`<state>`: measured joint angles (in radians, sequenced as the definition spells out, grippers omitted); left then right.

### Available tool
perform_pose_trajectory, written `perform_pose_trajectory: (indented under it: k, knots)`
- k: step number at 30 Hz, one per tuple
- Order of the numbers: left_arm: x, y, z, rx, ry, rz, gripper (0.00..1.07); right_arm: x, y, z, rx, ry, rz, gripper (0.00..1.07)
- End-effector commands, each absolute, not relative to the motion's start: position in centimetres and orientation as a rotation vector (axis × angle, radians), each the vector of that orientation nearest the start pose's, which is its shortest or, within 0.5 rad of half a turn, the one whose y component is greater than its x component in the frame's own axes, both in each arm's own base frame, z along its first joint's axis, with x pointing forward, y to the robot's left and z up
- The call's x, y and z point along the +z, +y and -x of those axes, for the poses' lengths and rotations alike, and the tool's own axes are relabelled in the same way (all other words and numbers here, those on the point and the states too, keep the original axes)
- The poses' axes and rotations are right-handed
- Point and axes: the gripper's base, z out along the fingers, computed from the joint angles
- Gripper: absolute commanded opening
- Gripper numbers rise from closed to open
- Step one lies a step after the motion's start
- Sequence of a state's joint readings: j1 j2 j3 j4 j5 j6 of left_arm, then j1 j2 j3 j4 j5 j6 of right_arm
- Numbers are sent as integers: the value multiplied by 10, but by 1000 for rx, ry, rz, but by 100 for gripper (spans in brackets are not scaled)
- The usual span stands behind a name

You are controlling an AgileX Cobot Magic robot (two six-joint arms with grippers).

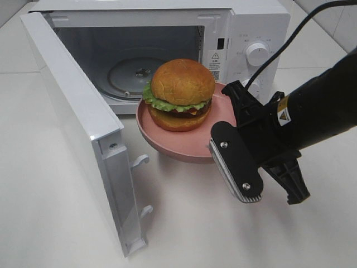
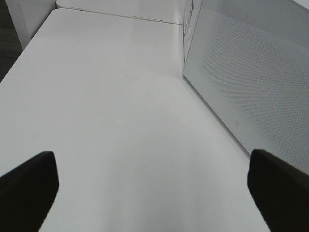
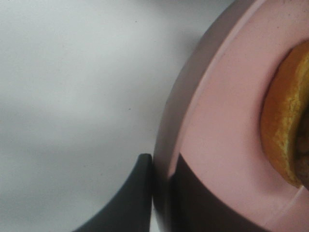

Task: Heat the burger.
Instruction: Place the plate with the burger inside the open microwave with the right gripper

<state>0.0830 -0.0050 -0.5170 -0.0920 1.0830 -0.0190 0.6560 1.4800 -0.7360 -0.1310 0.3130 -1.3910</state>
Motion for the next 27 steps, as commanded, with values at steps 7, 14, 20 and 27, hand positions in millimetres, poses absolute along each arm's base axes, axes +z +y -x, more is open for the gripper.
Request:
perform_pose_trajectory:
  k: [7, 14, 20, 27]
  knots:
    - [281, -9, 10, -77, 2007, 97, 102, 205, 188, -248, -421, 1153, 2176, 0]
    - [281, -9, 10, -77, 2007, 97, 102, 195, 207, -251, -400, 1100, 2192, 0]
    - [281, -9, 10, -77, 2007, 97, 102, 191, 217, -260, -396, 1098, 2195, 0]
    - [281, -9, 10, -77, 2007, 97, 102, 189, 229, -274, -397, 1101, 2182, 0]
